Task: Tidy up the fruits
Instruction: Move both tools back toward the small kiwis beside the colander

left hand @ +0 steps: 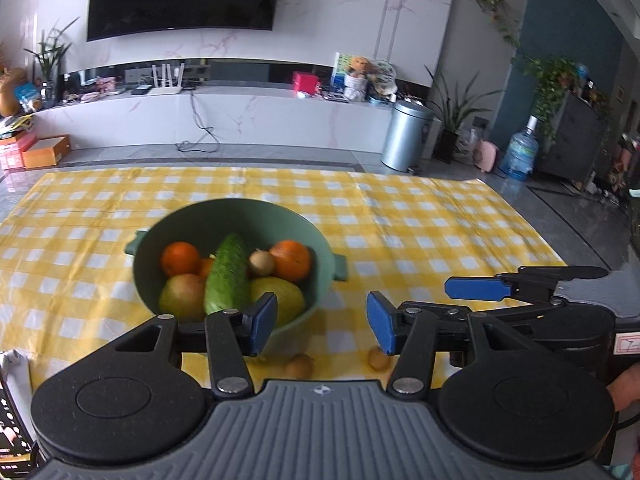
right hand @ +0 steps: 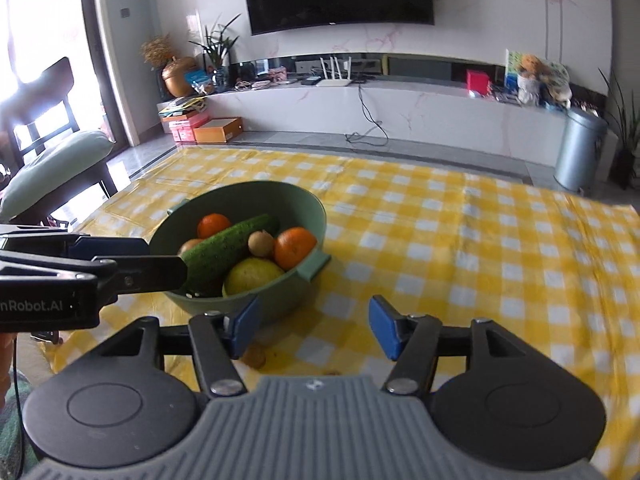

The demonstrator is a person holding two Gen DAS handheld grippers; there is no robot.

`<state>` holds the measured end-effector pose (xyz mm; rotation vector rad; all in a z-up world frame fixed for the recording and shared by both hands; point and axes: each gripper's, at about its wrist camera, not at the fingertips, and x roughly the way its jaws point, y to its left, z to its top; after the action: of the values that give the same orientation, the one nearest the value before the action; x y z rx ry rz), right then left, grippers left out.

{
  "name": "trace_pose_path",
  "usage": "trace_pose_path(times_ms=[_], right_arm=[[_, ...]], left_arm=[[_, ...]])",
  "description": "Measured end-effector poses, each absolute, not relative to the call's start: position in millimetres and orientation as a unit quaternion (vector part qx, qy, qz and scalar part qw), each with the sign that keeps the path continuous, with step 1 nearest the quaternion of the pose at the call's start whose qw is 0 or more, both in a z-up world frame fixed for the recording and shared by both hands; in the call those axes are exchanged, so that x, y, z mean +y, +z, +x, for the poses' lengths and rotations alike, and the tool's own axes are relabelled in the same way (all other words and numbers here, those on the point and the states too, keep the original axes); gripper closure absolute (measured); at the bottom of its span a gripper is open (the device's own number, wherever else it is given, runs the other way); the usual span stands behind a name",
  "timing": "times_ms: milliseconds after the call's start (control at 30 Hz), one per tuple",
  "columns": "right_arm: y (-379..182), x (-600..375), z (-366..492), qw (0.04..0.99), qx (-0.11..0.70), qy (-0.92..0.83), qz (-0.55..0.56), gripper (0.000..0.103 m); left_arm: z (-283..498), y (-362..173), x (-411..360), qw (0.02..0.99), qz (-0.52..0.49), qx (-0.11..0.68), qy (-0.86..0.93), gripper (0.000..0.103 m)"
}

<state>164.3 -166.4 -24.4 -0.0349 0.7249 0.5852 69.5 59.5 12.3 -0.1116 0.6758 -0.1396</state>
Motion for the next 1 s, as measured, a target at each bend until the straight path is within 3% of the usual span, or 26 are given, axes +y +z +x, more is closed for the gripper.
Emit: trace_pose_path(times_ms=[833,1000], right_arm=[[-90.9,-208.5,148.1,0.882,0.413,0.228,-0.008,0.046],[-95.2,-203.7,149.4,0.881,0.413,0.231,-0.020,0.051]], left_arm=[[66.4,-45.1,22.9,0.892,-0.029,0.435,-0.117,0.042],[71.3,-55.2,23.7,0.890,-0.036,0.437,-0.122,0.042]])
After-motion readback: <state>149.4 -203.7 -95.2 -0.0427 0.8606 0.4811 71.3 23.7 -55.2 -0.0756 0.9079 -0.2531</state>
